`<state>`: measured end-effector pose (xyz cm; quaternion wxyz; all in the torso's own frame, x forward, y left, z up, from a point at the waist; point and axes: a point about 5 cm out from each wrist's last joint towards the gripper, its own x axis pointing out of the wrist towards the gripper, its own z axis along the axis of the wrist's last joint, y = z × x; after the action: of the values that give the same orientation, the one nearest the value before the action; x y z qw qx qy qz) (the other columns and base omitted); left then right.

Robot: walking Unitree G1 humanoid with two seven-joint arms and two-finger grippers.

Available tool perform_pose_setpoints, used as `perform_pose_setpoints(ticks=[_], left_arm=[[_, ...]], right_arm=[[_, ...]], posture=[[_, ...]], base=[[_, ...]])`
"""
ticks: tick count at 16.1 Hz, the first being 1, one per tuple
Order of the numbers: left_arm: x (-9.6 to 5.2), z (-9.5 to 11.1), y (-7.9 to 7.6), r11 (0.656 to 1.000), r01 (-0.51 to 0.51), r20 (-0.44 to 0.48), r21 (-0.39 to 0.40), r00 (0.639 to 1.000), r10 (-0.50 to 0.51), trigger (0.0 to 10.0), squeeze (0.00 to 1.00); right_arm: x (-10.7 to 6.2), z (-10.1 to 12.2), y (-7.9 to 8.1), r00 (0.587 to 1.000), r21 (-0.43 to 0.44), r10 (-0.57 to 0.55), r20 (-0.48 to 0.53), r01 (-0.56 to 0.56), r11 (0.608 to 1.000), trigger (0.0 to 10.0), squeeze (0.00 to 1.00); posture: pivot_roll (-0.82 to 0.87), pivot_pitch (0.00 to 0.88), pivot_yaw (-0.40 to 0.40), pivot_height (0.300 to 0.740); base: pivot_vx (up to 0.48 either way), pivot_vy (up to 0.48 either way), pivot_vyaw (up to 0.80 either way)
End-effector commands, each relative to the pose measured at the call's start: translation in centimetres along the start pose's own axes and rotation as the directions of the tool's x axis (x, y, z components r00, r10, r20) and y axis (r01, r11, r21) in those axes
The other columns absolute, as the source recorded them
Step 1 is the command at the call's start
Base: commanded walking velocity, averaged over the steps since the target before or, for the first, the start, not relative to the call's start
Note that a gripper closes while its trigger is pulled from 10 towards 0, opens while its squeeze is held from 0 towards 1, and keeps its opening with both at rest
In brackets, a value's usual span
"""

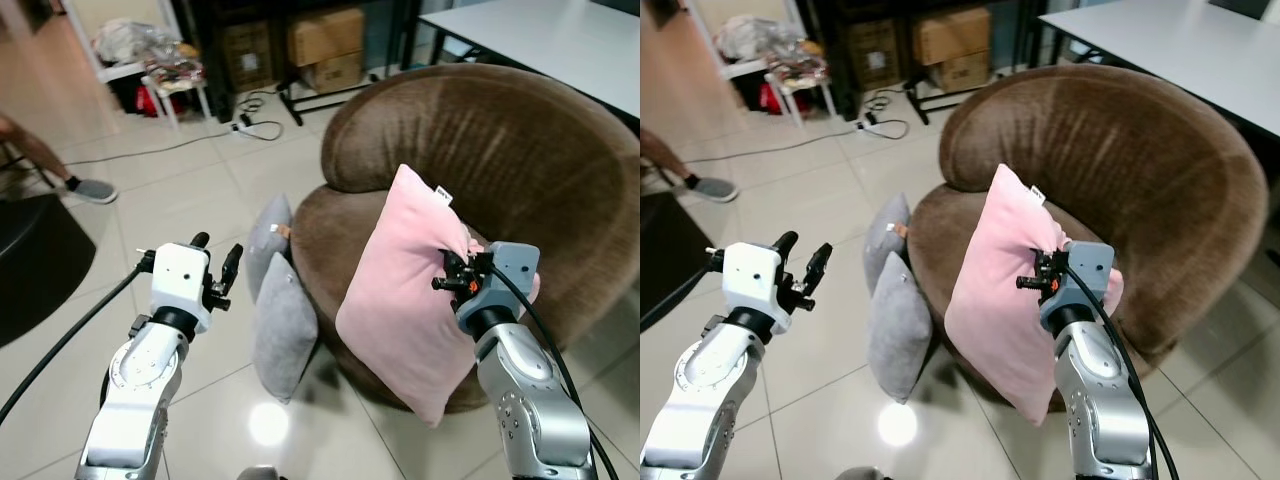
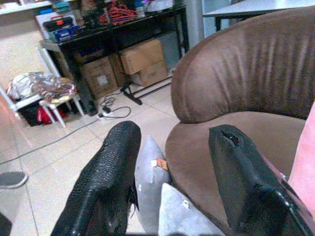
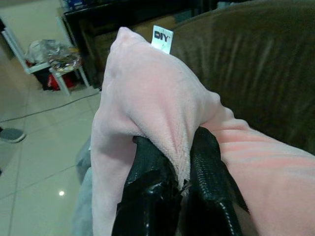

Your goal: Move the pillow to the sofa from floor

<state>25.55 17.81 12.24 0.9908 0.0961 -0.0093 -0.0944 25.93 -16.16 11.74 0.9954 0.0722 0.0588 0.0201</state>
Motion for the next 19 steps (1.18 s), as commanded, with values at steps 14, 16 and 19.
perform_pose_setpoints(ticks=[14,16,19], left_arm=[[-0.1,0.6,0.0,0.998,0.064,0.061,0.01,0.996,-0.064,10.0,0.0],[-0.2,0.6,0.0,0.998,0.068,0.062,0.011,0.996,-0.068,10.0,0.0],[-0.2,0.5,0.0,0.997,0.074,0.06,0.011,0.995,-0.074,10.0,0.0]], right_arm=[[1.0,1.1,1.2,0.991,-0.025,0.078,0.105,-0.076,0.997,10.0,0.0],[1.0,1.2,1.3,0.99,-0.027,0.085,0.113,-0.083,0.996,10.0,0.0],[1.1,1.1,1.5,0.99,-0.027,0.085,0.111,-0.082,0.996,10.0,0.0]], posture=[[-0.06,0.0,0.061,0.74],[-0.06,0.0,0.062,0.74],[-0.06,0.0,0.062,0.74]], base=[[0.267,0.0,-0.4],[0.356,0.0,0.0],[0.355,0.0,0.0]])
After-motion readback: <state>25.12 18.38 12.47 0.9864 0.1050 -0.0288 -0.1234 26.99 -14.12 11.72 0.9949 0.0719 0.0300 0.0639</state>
